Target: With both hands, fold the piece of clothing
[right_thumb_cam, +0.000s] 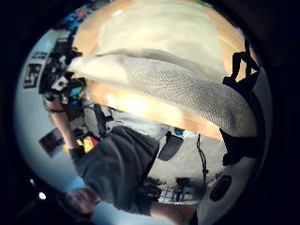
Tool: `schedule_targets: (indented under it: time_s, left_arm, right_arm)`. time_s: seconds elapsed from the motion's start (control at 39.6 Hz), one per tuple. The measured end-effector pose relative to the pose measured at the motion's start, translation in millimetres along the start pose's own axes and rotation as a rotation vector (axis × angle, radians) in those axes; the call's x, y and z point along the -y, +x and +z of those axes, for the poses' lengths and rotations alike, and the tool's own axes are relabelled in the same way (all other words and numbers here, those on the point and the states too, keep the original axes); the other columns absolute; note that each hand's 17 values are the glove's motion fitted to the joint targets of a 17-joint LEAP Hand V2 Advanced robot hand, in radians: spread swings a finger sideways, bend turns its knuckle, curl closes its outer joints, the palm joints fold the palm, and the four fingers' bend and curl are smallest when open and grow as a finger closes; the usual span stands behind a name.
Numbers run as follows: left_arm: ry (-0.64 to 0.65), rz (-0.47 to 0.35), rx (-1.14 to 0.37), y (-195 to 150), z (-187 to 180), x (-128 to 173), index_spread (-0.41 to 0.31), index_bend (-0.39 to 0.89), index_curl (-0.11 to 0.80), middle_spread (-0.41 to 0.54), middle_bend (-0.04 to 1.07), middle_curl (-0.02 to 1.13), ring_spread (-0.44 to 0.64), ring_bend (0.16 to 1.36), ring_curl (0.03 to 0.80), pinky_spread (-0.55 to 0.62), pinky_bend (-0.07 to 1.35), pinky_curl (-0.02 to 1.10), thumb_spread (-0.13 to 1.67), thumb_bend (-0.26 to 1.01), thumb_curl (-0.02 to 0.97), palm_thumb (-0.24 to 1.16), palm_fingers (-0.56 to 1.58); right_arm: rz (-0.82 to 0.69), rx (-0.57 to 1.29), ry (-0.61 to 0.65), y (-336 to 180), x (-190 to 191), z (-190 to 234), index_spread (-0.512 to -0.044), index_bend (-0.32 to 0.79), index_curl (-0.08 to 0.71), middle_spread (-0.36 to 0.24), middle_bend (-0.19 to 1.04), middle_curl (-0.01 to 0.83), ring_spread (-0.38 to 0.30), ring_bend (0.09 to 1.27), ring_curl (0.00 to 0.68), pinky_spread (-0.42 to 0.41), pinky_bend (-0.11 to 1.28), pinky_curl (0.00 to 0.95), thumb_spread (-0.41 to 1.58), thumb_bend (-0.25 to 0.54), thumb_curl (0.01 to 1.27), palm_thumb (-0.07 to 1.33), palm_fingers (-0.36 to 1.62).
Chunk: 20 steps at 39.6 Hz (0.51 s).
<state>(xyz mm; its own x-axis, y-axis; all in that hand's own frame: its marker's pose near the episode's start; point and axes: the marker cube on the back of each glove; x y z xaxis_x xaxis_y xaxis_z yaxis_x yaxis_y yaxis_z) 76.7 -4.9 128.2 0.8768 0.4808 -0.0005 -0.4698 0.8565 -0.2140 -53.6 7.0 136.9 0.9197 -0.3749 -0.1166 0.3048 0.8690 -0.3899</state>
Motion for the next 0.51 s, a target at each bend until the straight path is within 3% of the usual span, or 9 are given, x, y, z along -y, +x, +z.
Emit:
schedule_targets:
  time_s: [0.08,0.28,0.4,0.51]
  left_arm:
    - [0.017,0.049,-0.019,-7,-14,-1,-0.259,0.20,0.423,-0.290,0.35,0.45,-0.25,0.26,0.308,-0.06,0.14,0.23,1.28,-0.01,0.338,0.79,0.99]
    - [0.074,-0.028,-0.044,-27,-60,10,-0.259,0.20,0.445,-0.291,0.39,0.47,-0.25,0.21,0.320,-0.06,0.12,0.22,1.24,-0.01,0.388,0.81,0.98]
    - [0.093,-0.126,-0.073,-39,-78,21,-0.258,0.22,0.463,-0.288,0.40,0.49,-0.24,0.19,0.324,-0.04,0.11,0.21,1.19,-0.01,0.429,0.83,0.97]
    - [0.117,-0.272,-0.085,-37,-93,10,-0.258,0.21,0.468,-0.288,0.40,0.49,-0.24,0.20,0.329,-0.03,0.12,0.20,1.16,-0.01,0.457,0.84,0.97]
  right_arm:
    - [0.024,-0.014,0.016,3,0,-21,-0.259,0.20,0.412,-0.165,0.37,0.480,-0.249,0.64,0.442,-0.348,0.59,0.400,0.94,-0.003,0.37,1.14,1.37]
    - [0.090,-0.034,0.086,11,23,-81,-0.261,0.20,0.432,-0.167,0.37,0.486,-0.249,0.65,0.447,-0.351,0.60,0.405,0.96,-0.011,0.36,1.15,1.37]
    - [0.148,-0.057,0.135,20,56,-101,-0.262,0.19,0.440,-0.168,0.38,0.490,-0.251,0.65,0.450,-0.346,0.60,0.408,0.97,-0.012,0.35,1.15,1.37]
    - [0.224,-0.076,0.182,25,89,-108,-0.264,0.19,0.447,-0.170,0.38,0.493,-0.248,0.65,0.452,-0.346,0.60,0.411,0.99,-0.012,0.35,1.15,1.36]
